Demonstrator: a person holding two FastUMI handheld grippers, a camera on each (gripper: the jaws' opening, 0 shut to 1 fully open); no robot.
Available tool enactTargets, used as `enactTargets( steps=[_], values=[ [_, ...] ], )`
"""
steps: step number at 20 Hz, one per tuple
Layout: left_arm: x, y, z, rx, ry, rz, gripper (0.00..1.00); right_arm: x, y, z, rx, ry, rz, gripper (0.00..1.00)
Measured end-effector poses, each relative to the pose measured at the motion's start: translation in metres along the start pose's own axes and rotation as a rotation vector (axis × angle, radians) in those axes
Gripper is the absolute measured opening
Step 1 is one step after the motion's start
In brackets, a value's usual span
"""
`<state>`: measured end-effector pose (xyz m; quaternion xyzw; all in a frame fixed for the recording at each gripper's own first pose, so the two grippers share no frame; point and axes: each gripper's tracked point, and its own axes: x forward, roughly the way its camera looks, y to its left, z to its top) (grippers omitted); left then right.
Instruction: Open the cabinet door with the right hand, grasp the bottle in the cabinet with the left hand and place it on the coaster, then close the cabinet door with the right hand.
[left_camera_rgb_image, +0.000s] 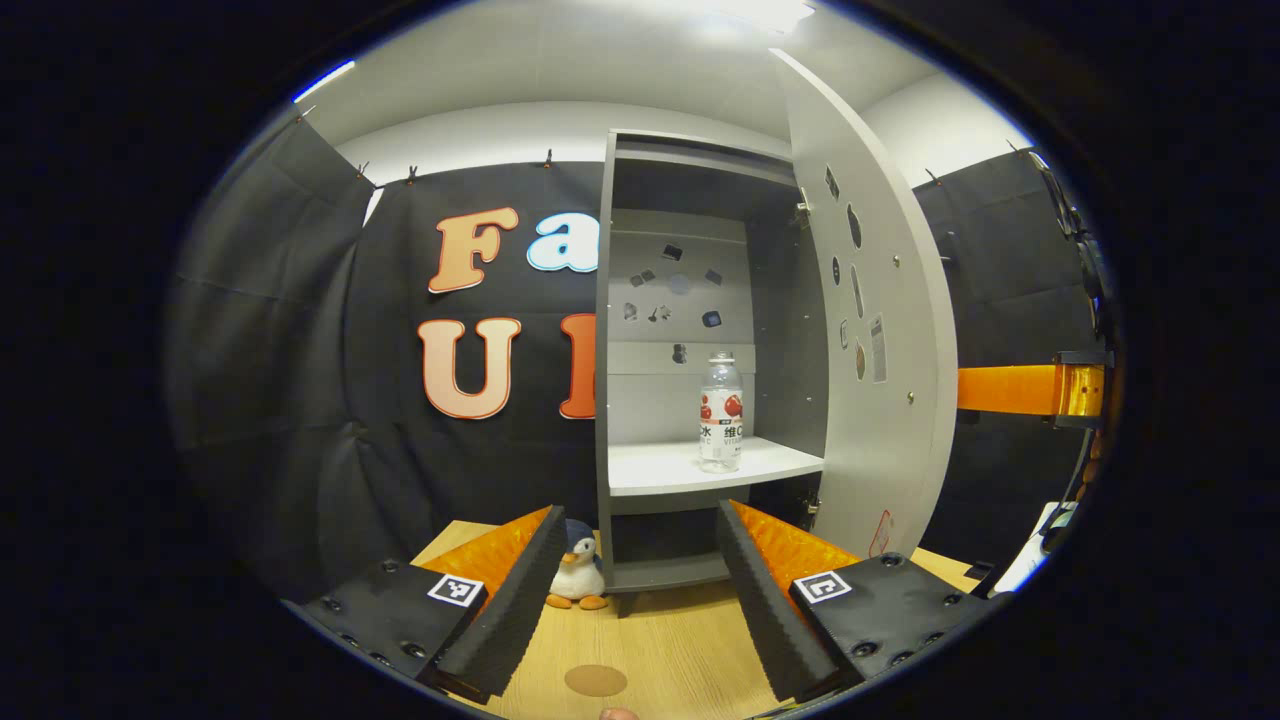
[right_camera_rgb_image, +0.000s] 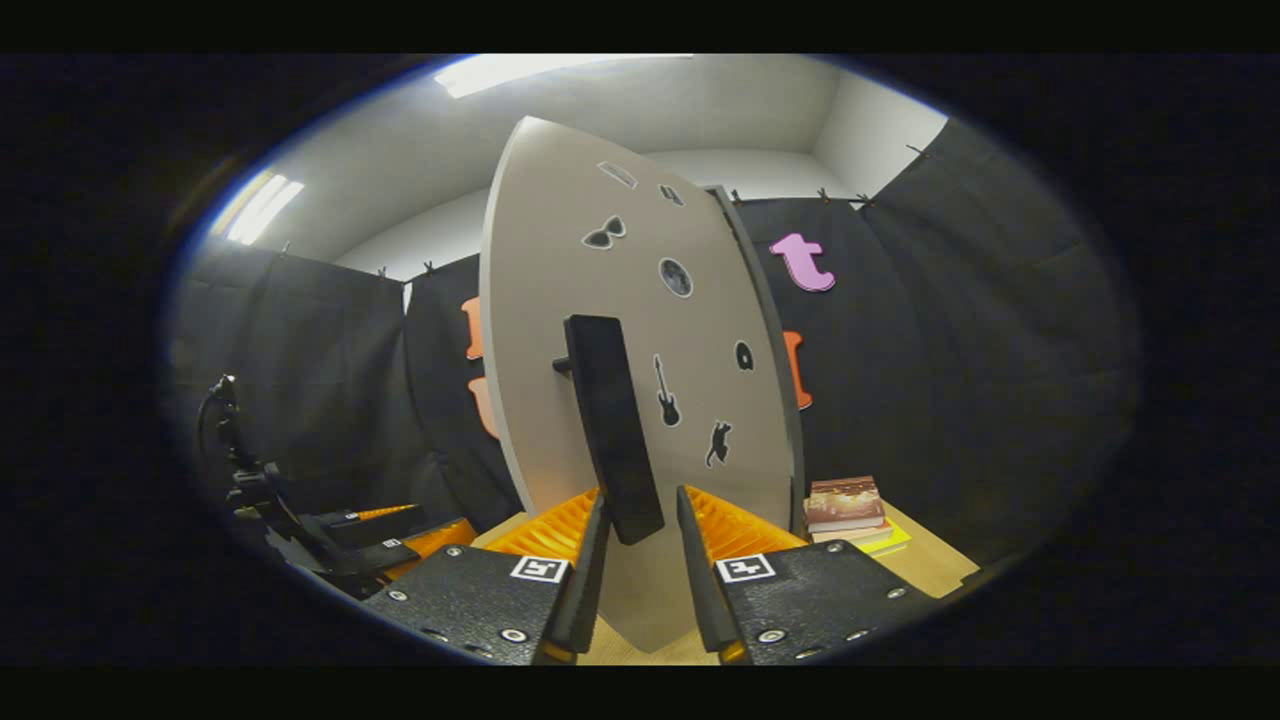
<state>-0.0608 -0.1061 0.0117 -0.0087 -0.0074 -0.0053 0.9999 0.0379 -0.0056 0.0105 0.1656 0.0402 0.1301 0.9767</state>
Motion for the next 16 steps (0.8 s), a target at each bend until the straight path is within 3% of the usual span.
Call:
enactTargets(
  steps=[6, 14, 16],
  values=[
    [0.002, -0.02, 0.001, -0.007, -0.002, -0.064, 0.97, -0.016, -0.029, 0.006, 0.007, -0.024, -0.143, 0.4],
    [0.005, -0.045, 0.005, -0.007, -0.013, -0.142, 0.97, -0.05, -0.124, 0.026, -0.238, -0.046, -0.469, 0.36],
    [0.007, -0.049, 0.004, -0.008, -0.011, -0.154, 0.97, -0.059, -0.145, 0.027, -0.212, -0.045, -0.475, 0.36]
  ],
)
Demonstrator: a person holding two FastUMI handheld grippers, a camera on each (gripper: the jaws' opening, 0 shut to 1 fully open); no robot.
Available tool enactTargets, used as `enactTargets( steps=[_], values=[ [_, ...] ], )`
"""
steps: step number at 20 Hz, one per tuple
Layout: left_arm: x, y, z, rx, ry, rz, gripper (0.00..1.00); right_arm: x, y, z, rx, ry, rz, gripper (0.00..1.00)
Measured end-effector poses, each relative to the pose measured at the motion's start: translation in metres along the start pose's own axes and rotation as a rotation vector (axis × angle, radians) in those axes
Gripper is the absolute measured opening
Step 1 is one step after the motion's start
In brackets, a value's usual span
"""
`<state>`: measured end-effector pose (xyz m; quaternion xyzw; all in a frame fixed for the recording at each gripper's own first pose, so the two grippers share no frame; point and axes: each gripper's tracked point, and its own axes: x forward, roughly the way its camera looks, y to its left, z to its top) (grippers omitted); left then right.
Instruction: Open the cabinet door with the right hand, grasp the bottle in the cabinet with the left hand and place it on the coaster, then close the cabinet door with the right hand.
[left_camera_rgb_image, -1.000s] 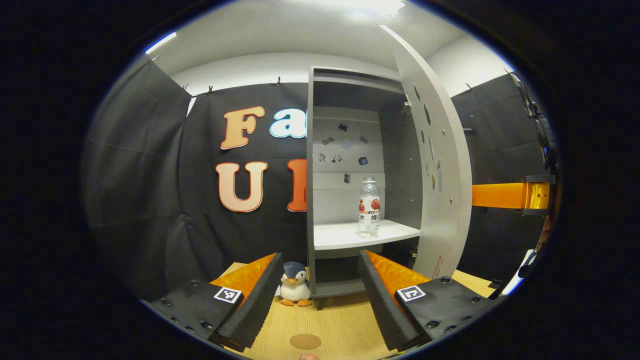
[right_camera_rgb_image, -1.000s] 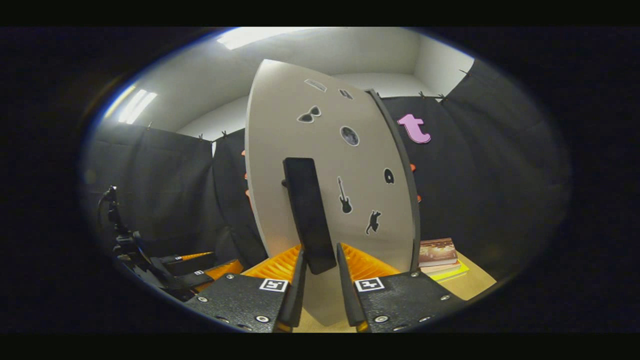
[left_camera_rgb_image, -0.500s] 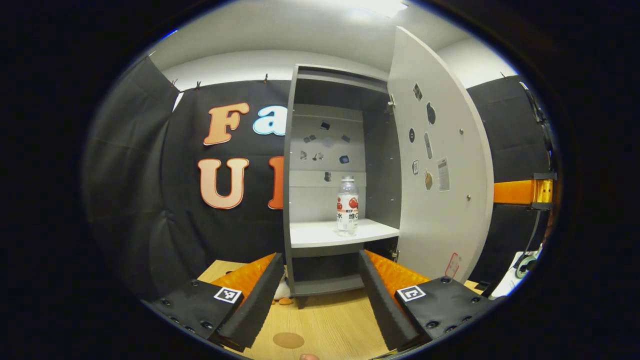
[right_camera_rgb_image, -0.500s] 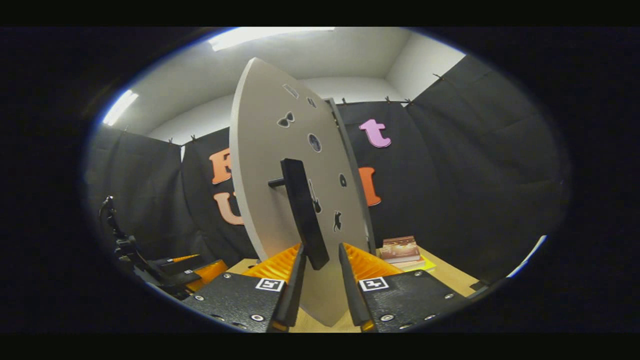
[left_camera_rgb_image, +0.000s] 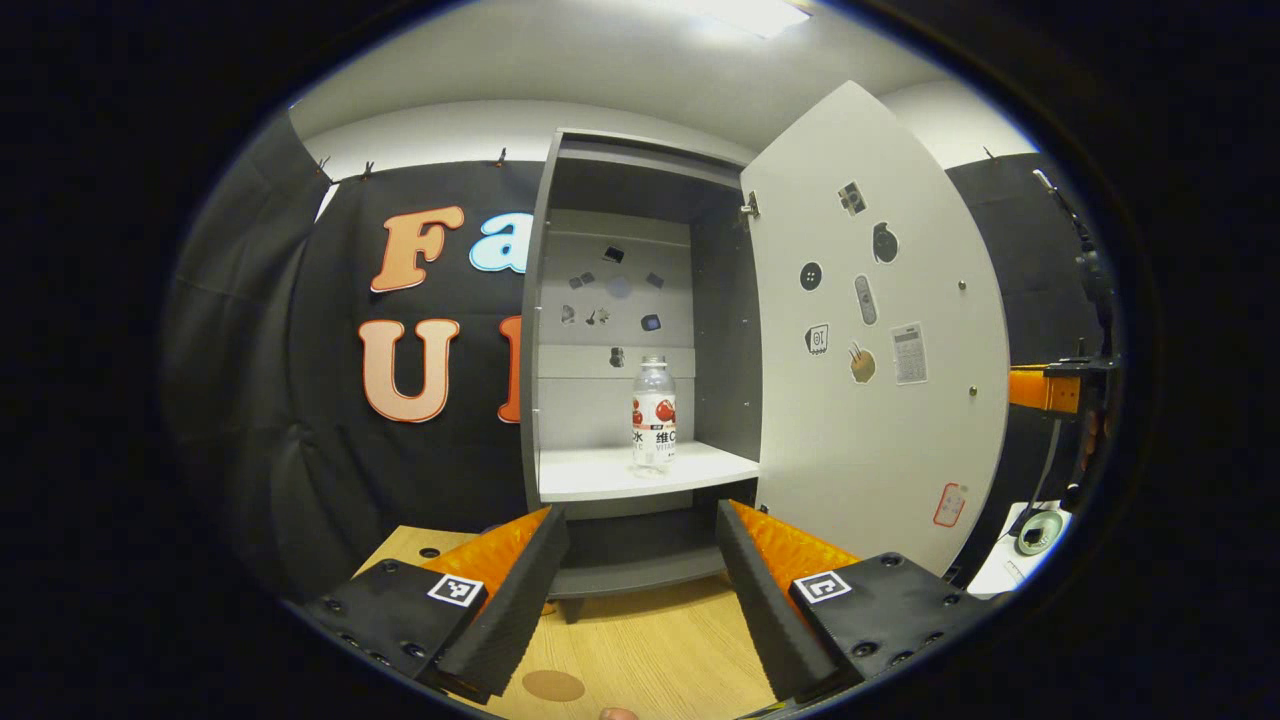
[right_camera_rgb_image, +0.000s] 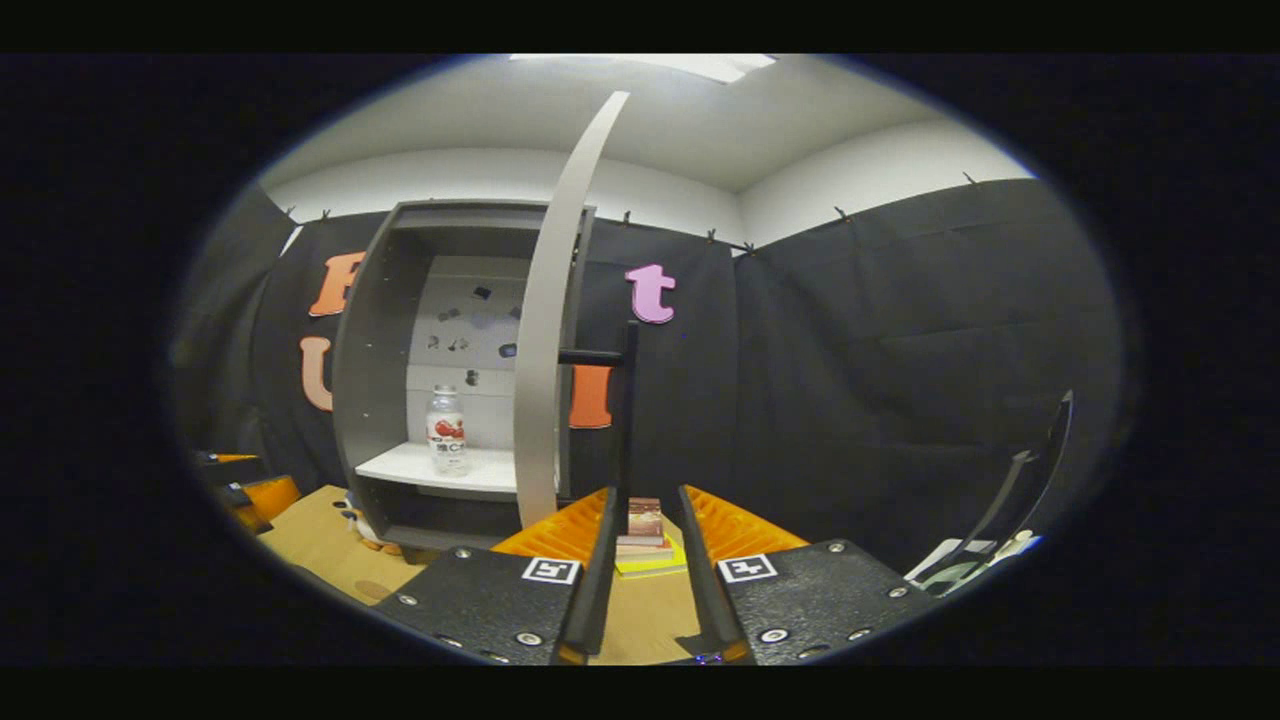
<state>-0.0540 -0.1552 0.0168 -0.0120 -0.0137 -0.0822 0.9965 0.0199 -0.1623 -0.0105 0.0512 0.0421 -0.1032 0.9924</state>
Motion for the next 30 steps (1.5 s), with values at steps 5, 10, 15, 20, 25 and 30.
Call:
enactTargets(
  steps=[5, 10, 15, 20, 25, 30],
  values=[
    [0.007, -0.009, -0.004, 0.007, 0.008, -0.014, 0.97, 0.013, -0.01, -0.002, 0.042, -0.004, 0.04, 0.4],
    [0.026, -0.017, -0.002, 0.002, -0.001, -0.031, 0.98, 0.009, -0.025, -0.005, 0.046, 0.007, -0.02, 0.62],
    [0.043, -0.021, 0.001, 0.017, -0.008, -0.042, 0.97, -0.007, -0.02, -0.009, 0.034, 0.017, -0.065, 0.79],
    [0.052, -0.023, -0.002, 0.005, -0.006, -0.074, 0.97, -0.028, -0.008, -0.009, 0.024, 0.039, -0.112, 0.9],
    [0.075, -0.022, 0.003, -0.002, -0.036, -0.118, 0.97, -0.034, 0.042, -0.001, 0.013, 0.037, -0.105, 0.93],
    [0.109, -0.014, 0.011, 0.012, -0.08, -0.16, 0.97, -0.028, 0.096, 0.009, 0.028, -0.003, -0.102, 0.93]
  ],
)
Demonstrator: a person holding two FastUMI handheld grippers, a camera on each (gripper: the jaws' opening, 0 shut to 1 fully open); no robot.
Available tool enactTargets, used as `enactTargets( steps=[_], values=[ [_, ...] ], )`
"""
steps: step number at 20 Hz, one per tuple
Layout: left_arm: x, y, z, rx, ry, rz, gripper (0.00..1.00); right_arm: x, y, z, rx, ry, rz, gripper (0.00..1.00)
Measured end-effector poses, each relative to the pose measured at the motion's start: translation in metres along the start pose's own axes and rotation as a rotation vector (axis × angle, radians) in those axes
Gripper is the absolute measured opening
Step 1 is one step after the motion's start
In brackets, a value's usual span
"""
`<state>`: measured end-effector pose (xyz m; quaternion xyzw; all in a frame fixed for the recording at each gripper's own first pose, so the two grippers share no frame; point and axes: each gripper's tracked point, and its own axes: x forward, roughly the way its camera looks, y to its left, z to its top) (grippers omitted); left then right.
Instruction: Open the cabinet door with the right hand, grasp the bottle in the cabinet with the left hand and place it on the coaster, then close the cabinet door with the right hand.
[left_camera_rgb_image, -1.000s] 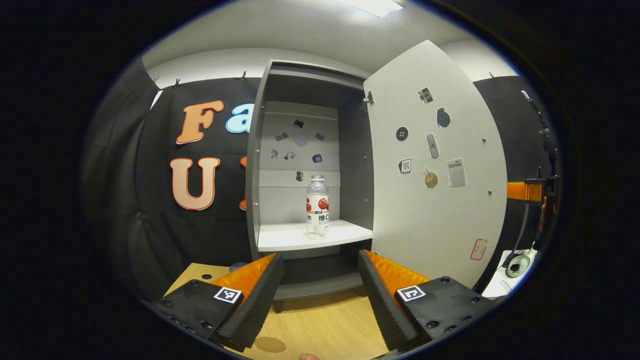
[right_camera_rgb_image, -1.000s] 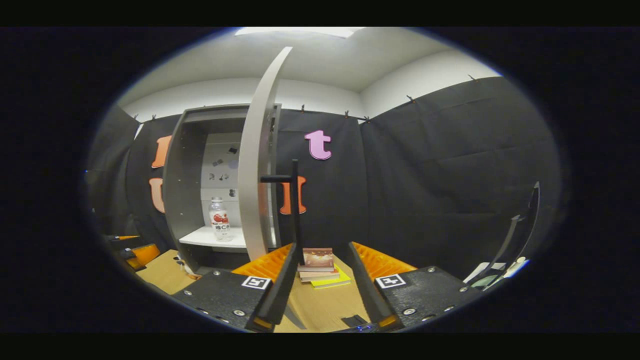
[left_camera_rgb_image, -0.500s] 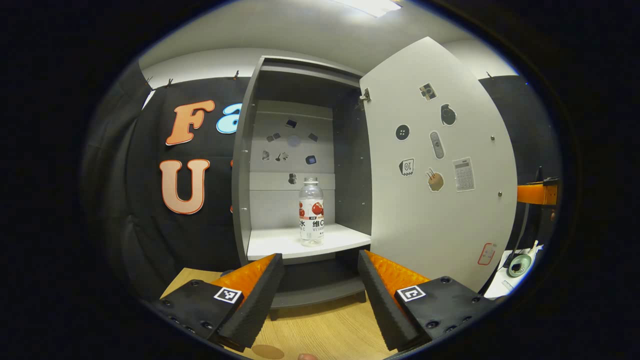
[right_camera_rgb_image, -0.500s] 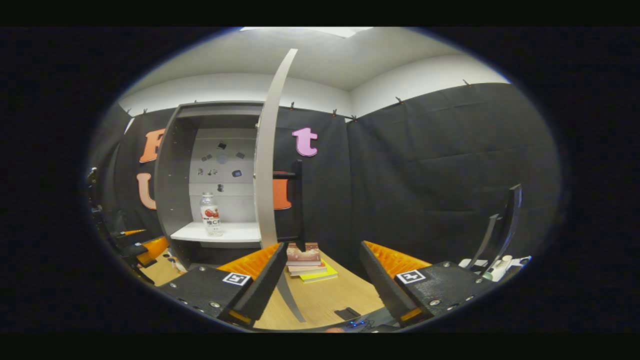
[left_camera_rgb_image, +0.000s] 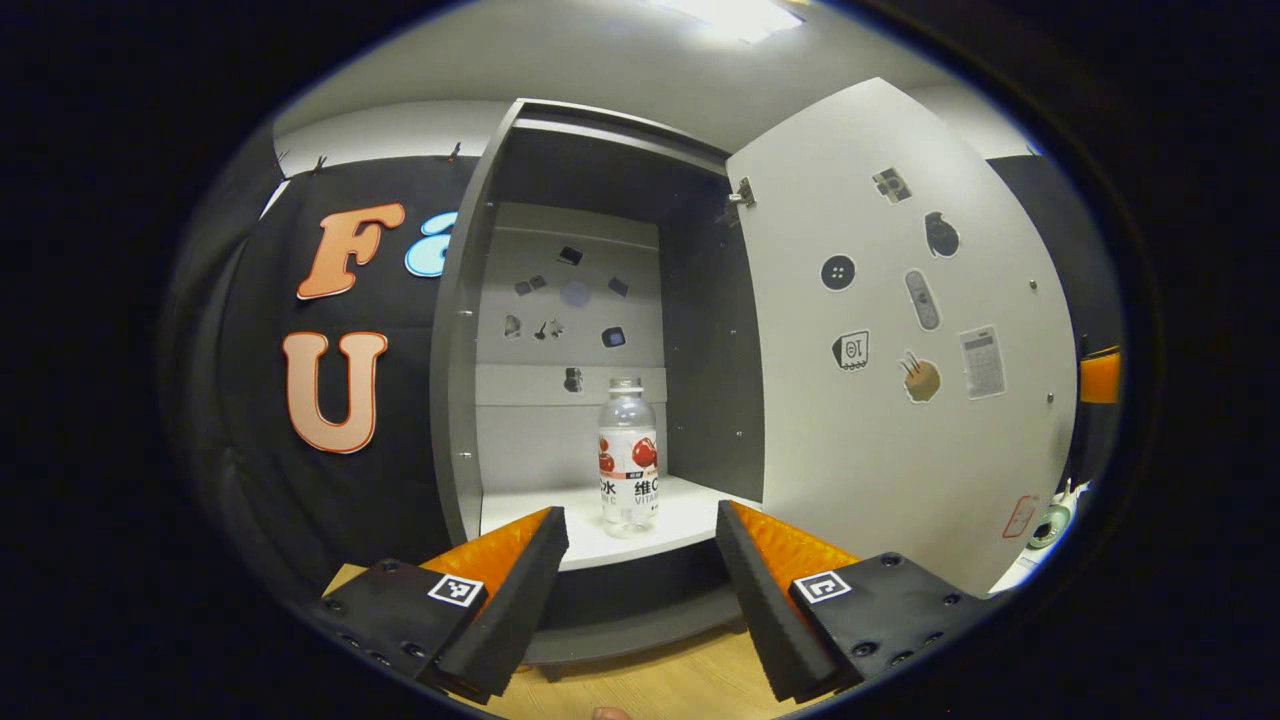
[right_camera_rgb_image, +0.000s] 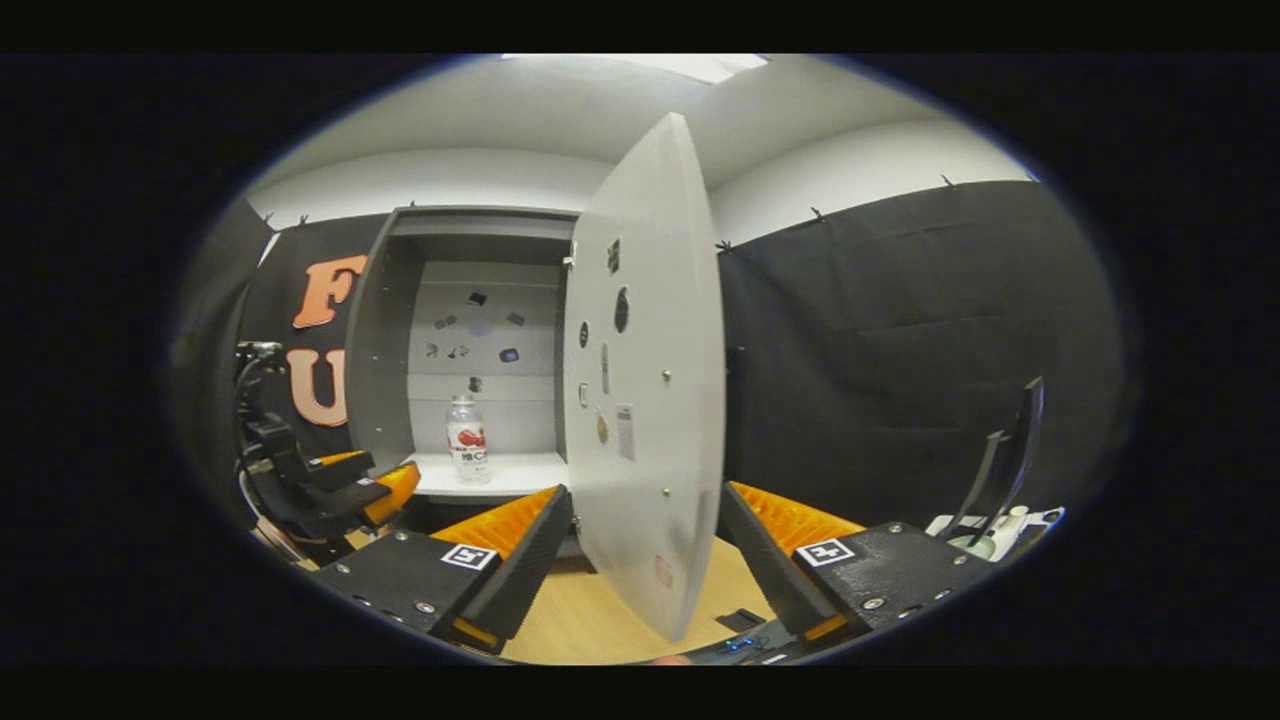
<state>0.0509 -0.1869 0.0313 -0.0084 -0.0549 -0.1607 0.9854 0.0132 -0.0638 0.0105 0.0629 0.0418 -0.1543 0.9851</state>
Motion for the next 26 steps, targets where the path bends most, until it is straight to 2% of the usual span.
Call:
enactTargets(
  steps=[2, 3, 4, 5, 11, 14, 15, 16, 18, 20, 22, 24, 25, 26],
  values=[
    [0.017, 0.007, -0.003, 0.002, 0.003, -0.016, 0.97, 0.003, 0.022, 0.0, 0.013, -0.008, 0.013, 0.93],
    [0.025, 0.01, -0.005, -0.001, 0.008, -0.027, 0.97, 0.006, 0.031, 0.0, 0.013, -0.011, 0.012, 0.98],
    [0.033, 0.01, -0.008, -0.006, 0.015, -0.039, 0.97, 0.008, 0.037, 0.0, 0.008, -0.012, 0.01, 0.89],
    [0.037, 0.008, -0.01, -0.012, 0.021, -0.054, 0.97, 0.013, 0.046, -0.001, -0.001, -0.012, 0.008, 0.93],
    [0.072, 0.007, -0.027, -0.017, 0.063, -0.1, 0.97, 0.044, 0.093, -0.012, -0.101, -0.017, -0.01, 0.94],
    [0.087, 0.0, -0.036, -0.03, 0.081, -0.125, 0.97, 0.057, 0.101, -0.019, -0.1, 0.0, -0.032, 0.93],
    [0.091, -0.002, -0.039, -0.032, 0.088, -0.134, 0.97, 0.061, 0.107, -0.023, -0.082, 0.009, -0.021, 0.97],
    [0.093, -0.004, -0.041, -0.031, 0.094, -0.14, 0.97, 0.063, 0.11, -0.025, -0.068, 0.018, -0.015, 0.94],
    [0.1, -0.005, -0.045, -0.029, 0.096, -0.146, 0.97, 0.069, 0.109, -0.031, -0.059, 0.034, -0.024, 0.94],
    [0.105, -0.003, -0.045, -0.016, 0.093, -0.144, 0.99, 0.073, 0.108, -0.036, -0.056, 0.047, -0.033, 0.94],
    [0.11, -0.001, -0.045, -0.005, 0.087, -0.134, 0.95, 0.077, 0.107, -0.039, -0.057, 0.055, -0.039, 0.94],
    [0.115, -0.001, -0.044, -0.006, 0.077, -0.13, 0.97, 0.08, 0.105, -0.043, -0.063, 0.064, -0.045, 0.94],
    [0.116, -0.001, -0.043, -0.003, 0.073, -0.127, 0.97, 0.081, 0.105, -0.044, -0.064, 0.068, -0.045, 0.98],
    [0.116, -0.001, -0.044, 0.003, 0.076, -0.126, 0.97, 0.082, 0.105, -0.044, -0.065, 0.071, -0.046, 0.94]
  ],
)
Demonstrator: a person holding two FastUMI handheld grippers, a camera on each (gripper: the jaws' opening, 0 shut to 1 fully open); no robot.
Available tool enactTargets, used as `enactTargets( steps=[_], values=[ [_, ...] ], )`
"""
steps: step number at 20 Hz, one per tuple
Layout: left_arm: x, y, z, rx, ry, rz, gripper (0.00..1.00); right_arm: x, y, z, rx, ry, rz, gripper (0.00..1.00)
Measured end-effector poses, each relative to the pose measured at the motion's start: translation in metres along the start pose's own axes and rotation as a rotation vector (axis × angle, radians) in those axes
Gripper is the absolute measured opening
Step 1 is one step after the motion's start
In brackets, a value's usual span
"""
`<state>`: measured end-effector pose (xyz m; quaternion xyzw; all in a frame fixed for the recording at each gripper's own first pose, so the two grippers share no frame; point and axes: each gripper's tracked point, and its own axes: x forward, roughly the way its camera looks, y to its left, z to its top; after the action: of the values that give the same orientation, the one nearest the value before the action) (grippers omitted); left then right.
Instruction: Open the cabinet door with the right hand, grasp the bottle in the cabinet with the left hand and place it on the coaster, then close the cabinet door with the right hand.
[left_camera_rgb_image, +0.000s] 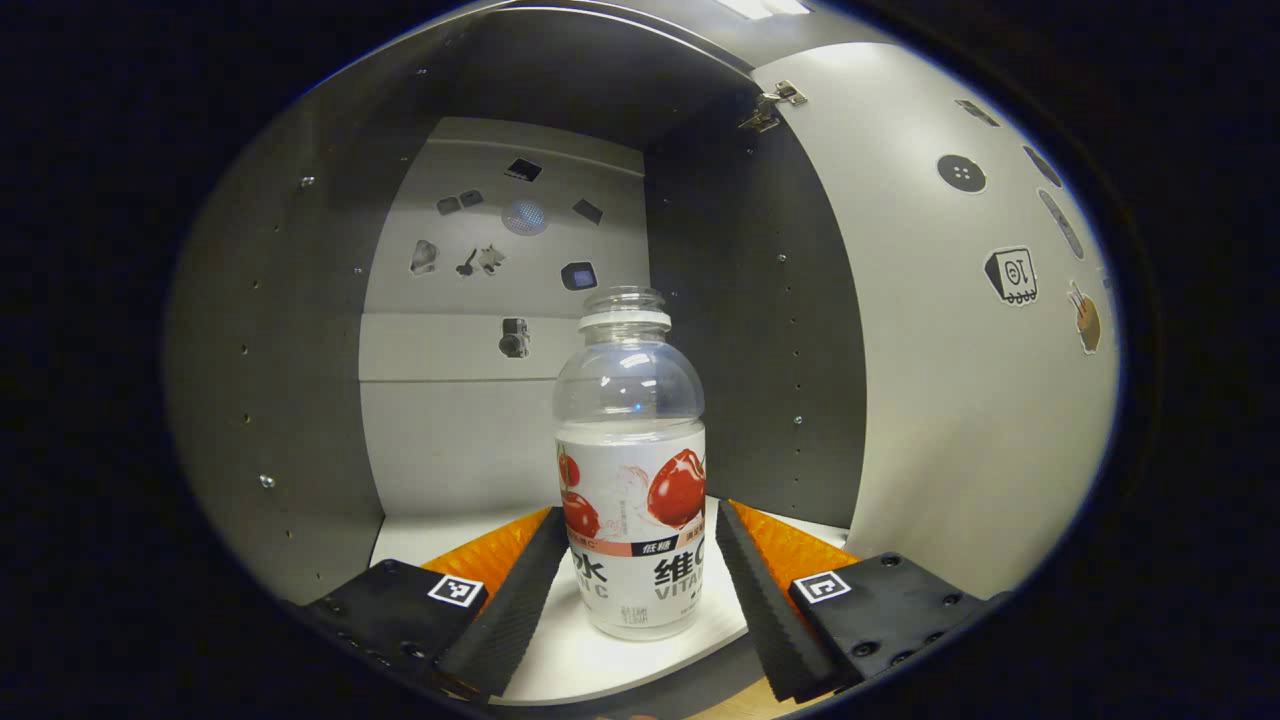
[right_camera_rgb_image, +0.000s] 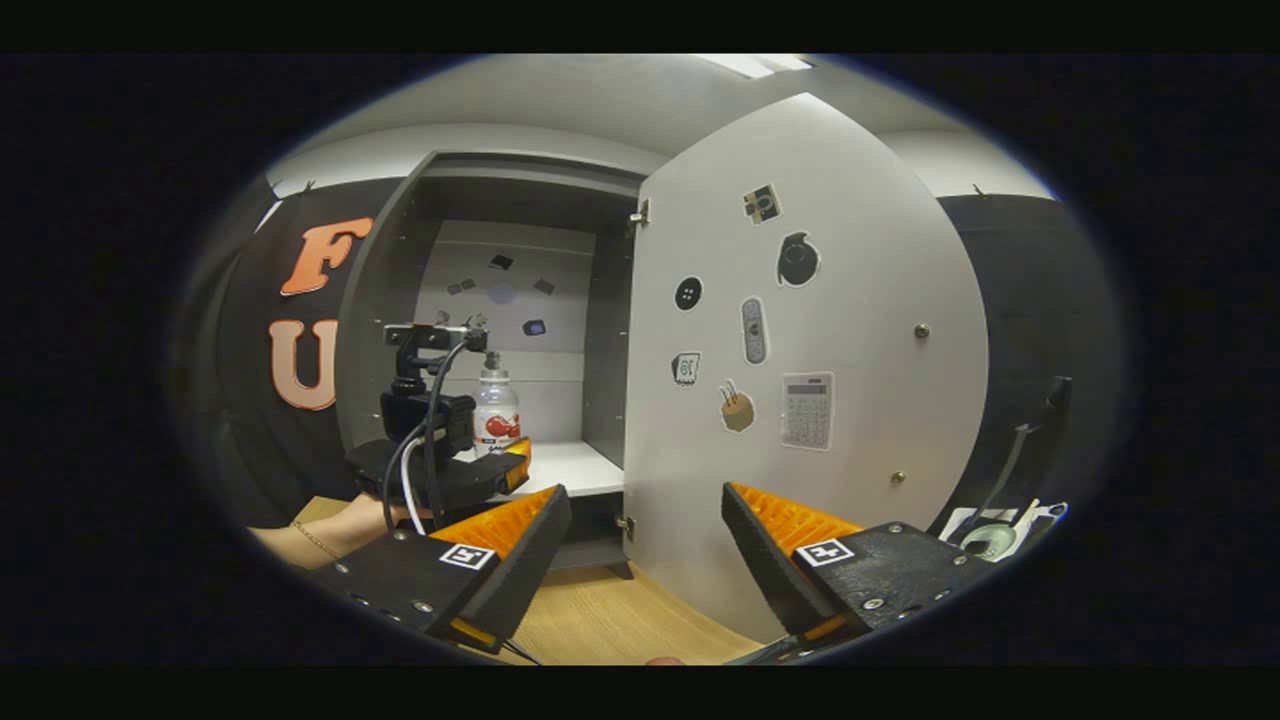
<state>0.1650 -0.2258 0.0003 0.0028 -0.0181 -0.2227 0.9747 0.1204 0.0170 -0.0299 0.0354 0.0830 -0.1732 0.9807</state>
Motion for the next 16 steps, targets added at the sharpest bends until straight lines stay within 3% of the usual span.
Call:
enactTargets(
  steps=[4, 8, 16],
  values=[
    [0.0031, -0.0006, -0.0022, 0.006, 0.011, 0.0, 0.97, 0.0036, -0.0019, -0.0006, 0.003, -0.001, 0.002, 0.94],
    [0.0058, 0.0027, -0.002, 0.017, 0.007, 0.014, 0.87, 0.0063, -0.0021, -0.0039, 0.002, 0.008, 0.012, 0.93],
    [-0.0015, -0.0035, 0.0048, -0.025, -0.03, 0.002, 0.82, 0.0009, -0.0018, -0.0049, 0.001, 0.011, 0.066, 0.94]
  ],
)
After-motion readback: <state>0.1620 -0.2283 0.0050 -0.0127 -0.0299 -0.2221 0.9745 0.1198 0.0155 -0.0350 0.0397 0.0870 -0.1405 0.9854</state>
